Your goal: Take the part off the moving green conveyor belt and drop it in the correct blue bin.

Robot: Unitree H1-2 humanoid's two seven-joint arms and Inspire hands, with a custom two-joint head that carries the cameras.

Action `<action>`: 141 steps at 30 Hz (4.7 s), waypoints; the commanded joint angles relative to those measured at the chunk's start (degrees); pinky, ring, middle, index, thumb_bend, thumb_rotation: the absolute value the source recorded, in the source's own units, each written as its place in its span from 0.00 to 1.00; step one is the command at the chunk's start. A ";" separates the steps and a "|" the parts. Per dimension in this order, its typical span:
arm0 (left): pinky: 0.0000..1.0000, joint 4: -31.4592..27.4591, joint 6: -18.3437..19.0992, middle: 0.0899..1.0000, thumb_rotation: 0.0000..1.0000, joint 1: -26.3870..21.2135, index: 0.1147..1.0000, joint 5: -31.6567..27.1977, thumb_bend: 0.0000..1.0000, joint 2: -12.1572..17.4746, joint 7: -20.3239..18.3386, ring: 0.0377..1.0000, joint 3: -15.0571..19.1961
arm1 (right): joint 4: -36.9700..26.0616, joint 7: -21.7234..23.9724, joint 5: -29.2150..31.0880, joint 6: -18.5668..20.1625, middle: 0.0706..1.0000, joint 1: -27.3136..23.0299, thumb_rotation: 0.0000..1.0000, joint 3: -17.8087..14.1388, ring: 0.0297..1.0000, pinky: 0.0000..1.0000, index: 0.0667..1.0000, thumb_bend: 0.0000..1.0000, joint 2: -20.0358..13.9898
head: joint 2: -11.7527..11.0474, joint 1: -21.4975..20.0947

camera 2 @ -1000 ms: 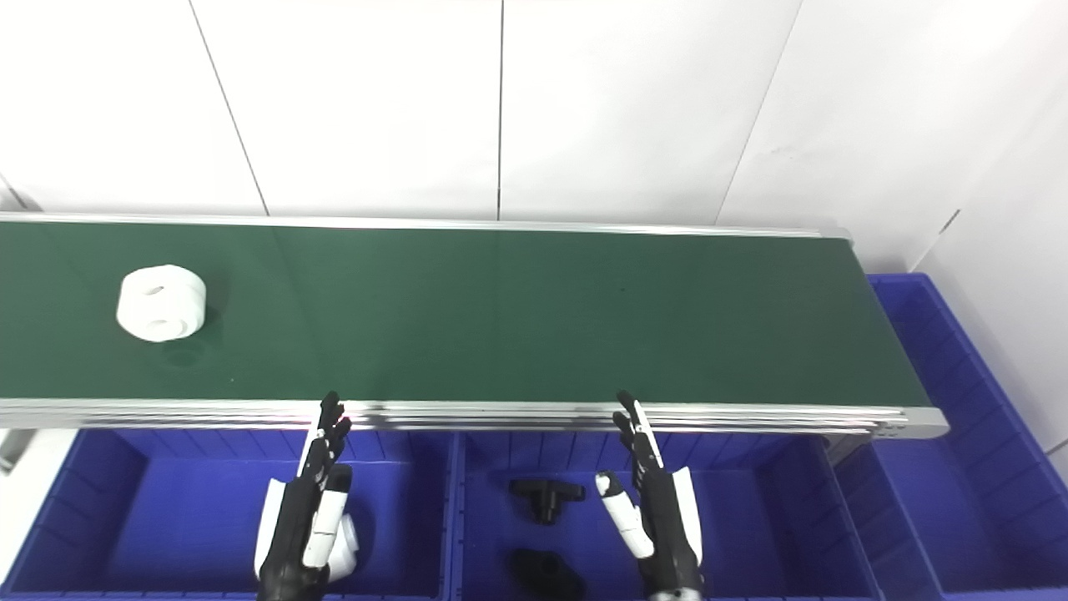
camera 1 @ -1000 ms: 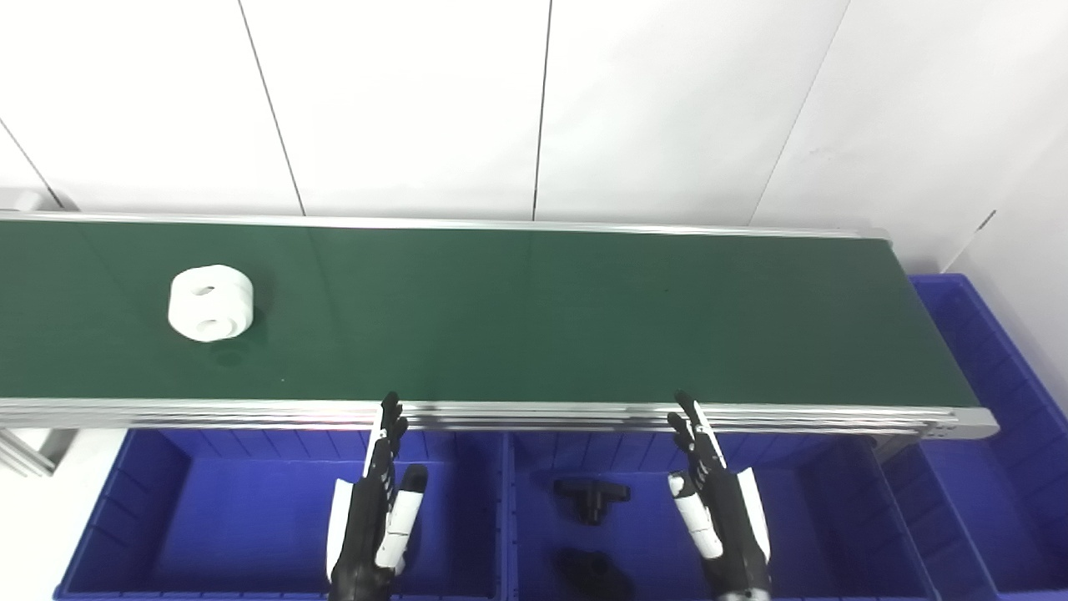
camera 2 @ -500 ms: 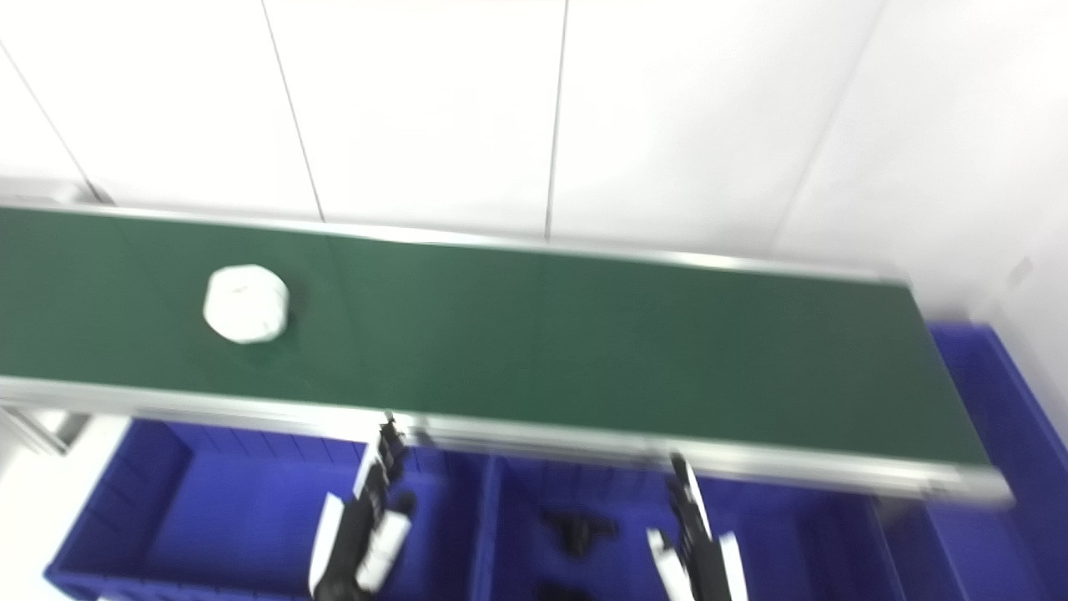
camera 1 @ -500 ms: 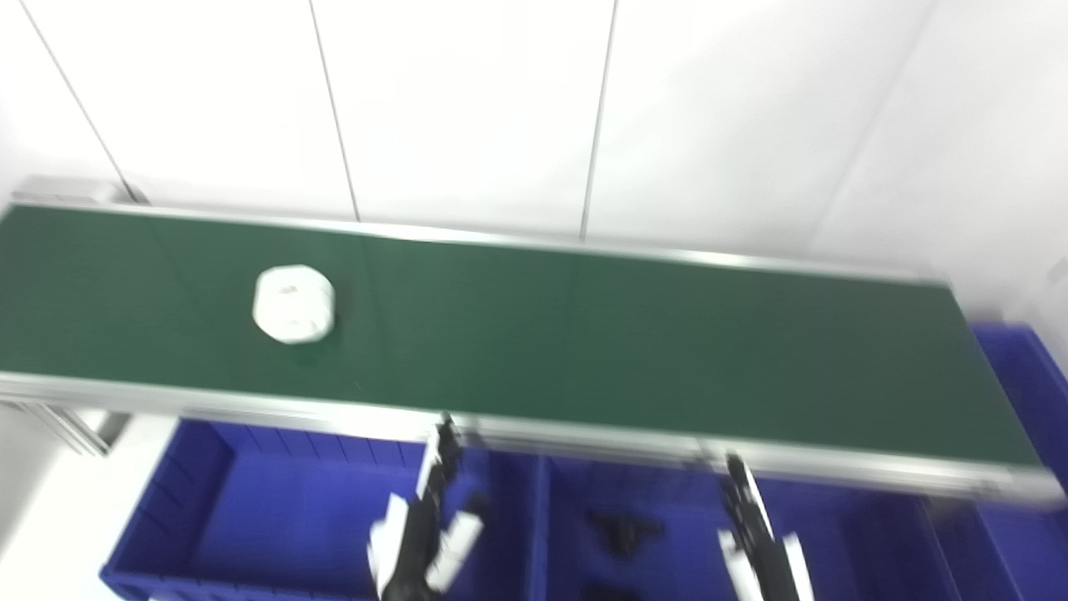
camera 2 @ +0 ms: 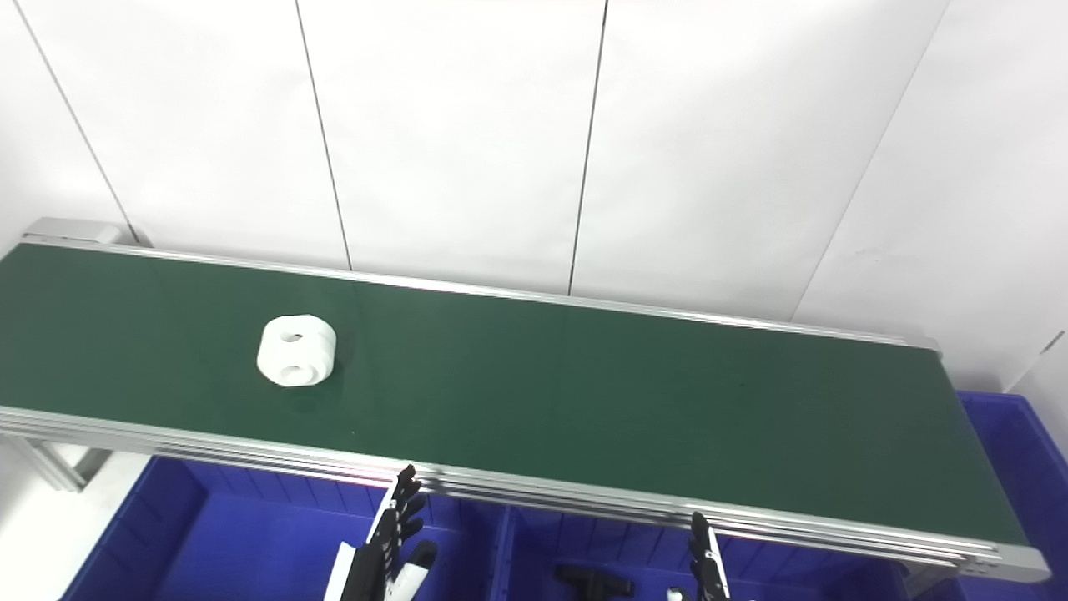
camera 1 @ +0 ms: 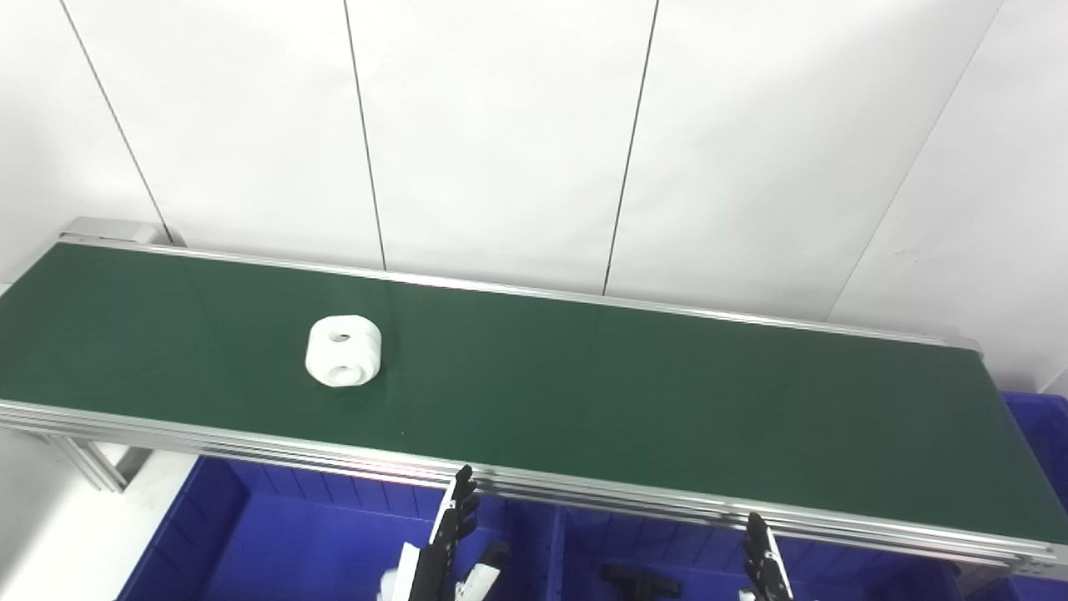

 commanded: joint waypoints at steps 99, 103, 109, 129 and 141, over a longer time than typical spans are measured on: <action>0.29 18.76 42.91 0.41 0.00 -53.60 0.42 41.92 0.52 28.43 -33.81 0.36 -23.49 | -5.89 0.34 -2.24 -2.95 1.00 0.45 0.90 3.67 0.97 0.95 0.99 0.83 1.51 | 3.15 -3.80; 0.26 13.87 42.90 0.37 0.00 -53.61 0.43 42.36 0.52 29.11 -35.84 0.33 -23.62 | -5.93 0.44 -2.20 -2.86 1.00 0.37 0.90 3.65 0.96 0.94 0.99 0.83 1.51 | 3.31 -3.46; 0.19 4.40 41.45 0.36 0.00 -53.12 0.43 43.50 0.52 30.07 -37.13 0.24 -23.25 | -5.70 0.45 -2.29 -3.02 1.00 0.04 0.90 3.71 0.96 0.94 0.99 0.82 1.57 | 3.47 -2.93; 0.21 -27.13 39.45 0.34 0.00 -35.87 0.44 45.07 0.52 34.90 -47.78 0.24 -20.22 | -13.13 3.42 0.19 2.98 1.00 -0.46 0.90 2.13 0.95 0.95 1.00 0.80 -0.59 | 12.81 3.90; 0.12 -28.38 37.83 0.35 0.00 -21.80 0.42 50.32 0.52 35.59 -46.85 0.15 -16.58 | -13.83 5.40 1.57 4.76 1.00 -1.67 0.87 0.94 0.95 0.93 0.99 0.77 -1.87 | 13.29 7.18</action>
